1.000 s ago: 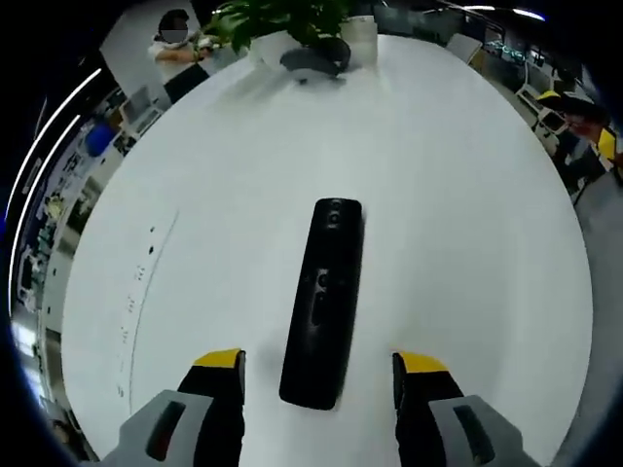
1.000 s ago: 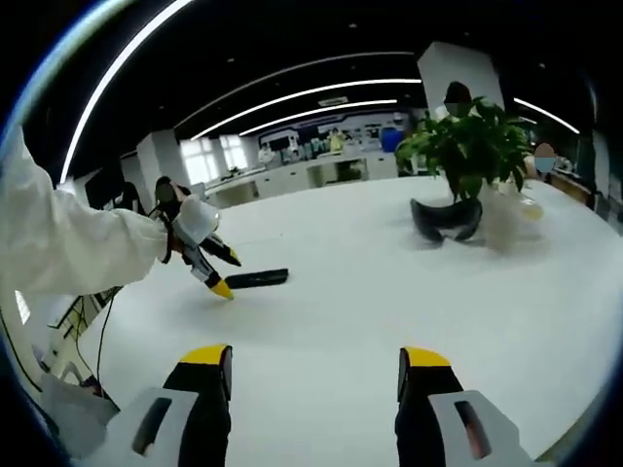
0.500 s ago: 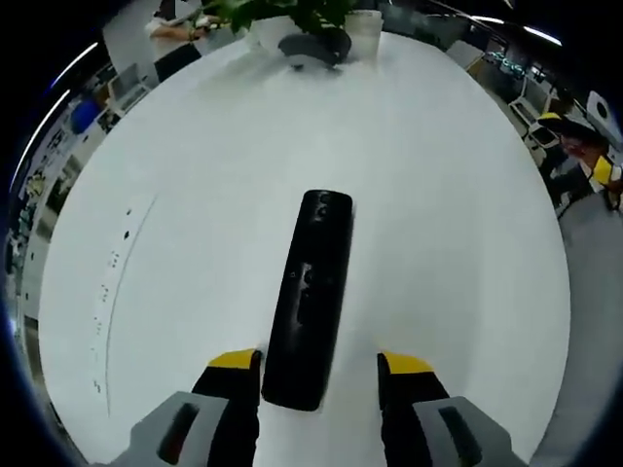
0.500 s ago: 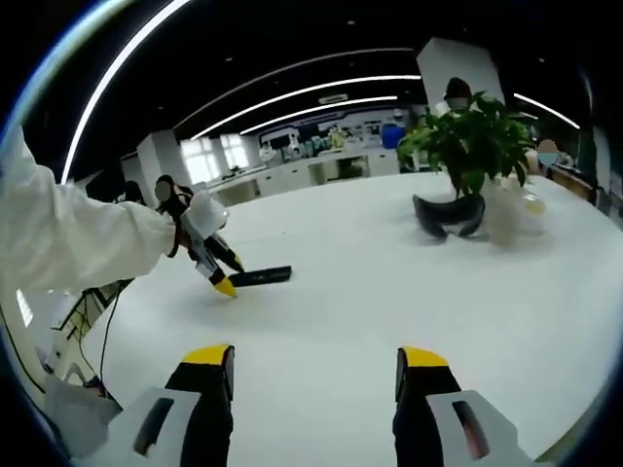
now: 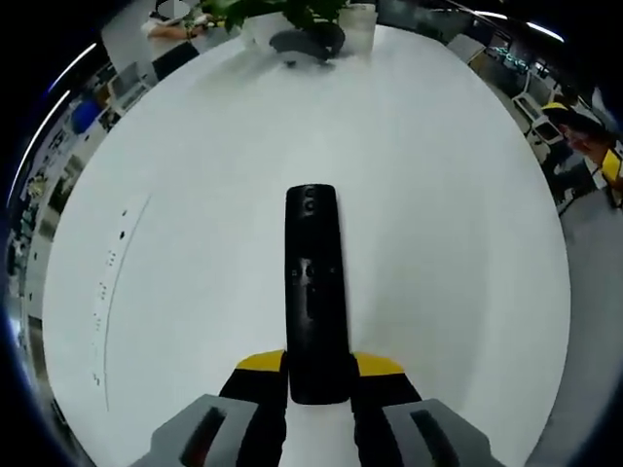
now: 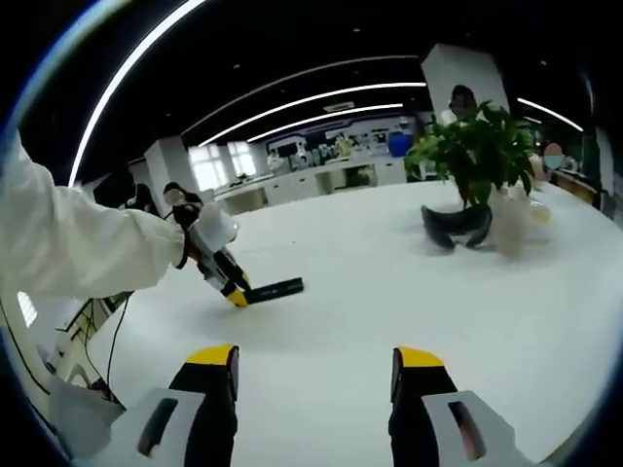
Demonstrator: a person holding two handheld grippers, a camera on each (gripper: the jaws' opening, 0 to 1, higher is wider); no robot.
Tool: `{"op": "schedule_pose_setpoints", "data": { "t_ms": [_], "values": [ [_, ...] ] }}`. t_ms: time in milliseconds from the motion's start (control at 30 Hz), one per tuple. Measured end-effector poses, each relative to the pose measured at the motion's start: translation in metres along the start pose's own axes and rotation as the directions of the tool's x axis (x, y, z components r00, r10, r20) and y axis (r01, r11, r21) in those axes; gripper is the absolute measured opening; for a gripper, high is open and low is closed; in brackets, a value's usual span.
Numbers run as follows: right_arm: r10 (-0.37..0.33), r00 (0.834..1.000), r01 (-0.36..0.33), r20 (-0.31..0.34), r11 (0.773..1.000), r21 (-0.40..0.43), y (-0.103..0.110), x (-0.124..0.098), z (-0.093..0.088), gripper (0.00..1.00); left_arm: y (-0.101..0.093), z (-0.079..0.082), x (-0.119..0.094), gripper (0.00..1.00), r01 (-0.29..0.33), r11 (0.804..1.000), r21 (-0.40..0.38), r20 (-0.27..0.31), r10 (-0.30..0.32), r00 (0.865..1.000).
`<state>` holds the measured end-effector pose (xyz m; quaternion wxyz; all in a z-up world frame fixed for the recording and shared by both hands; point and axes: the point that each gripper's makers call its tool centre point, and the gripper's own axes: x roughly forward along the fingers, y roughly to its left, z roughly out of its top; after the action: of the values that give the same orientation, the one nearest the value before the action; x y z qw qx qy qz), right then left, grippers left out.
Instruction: Press the specified remote control buttons in sequence, fully releasing each button before pressing the next.
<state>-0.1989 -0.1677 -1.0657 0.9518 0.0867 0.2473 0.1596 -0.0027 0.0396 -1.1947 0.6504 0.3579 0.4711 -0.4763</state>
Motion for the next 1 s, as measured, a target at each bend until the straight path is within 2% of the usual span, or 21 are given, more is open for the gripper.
{"op": "schedule_pose_setpoints", "data": {
  "t_ms": [100,233,400,800,1000],
  "values": [
    [0.009,1.000,-0.009,0.017,1.000,-0.007,0.005,-0.002,0.004,0.61,-0.004,-0.001,0.000,0.22,-0.009,1.000,-0.009,-0.003,0.009,1.000],
    [0.025,1.000,-0.025,0.016,1.000,-0.002,0.010,-0.002,0.005,0.55,-0.016,-0.002,0.000,0.22,-0.009,1.000,0.008,-0.037,0.009,0.999],
    [0.034,0.999,-0.033,0.034,0.999,-0.014,0.016,-0.002,0.014,0.56,-0.029,-0.004,-0.001,0.22,-0.009,1.000,0.027,-0.075,0.010,0.997],
    [0.089,0.995,-0.086,0.050,0.995,-0.048,0.039,-0.006,0.025,0.46,-0.048,-0.011,-0.003,0.22,-0.029,0.999,-0.028,-0.092,0.026,0.995],
    [0.115,0.992,-0.111,0.049,0.991,-0.074,0.051,-0.009,0.026,0.41,-0.064,-0.014,-0.003,0.22,-0.030,0.999,-0.015,-0.110,0.028,0.994]
  ]
}}
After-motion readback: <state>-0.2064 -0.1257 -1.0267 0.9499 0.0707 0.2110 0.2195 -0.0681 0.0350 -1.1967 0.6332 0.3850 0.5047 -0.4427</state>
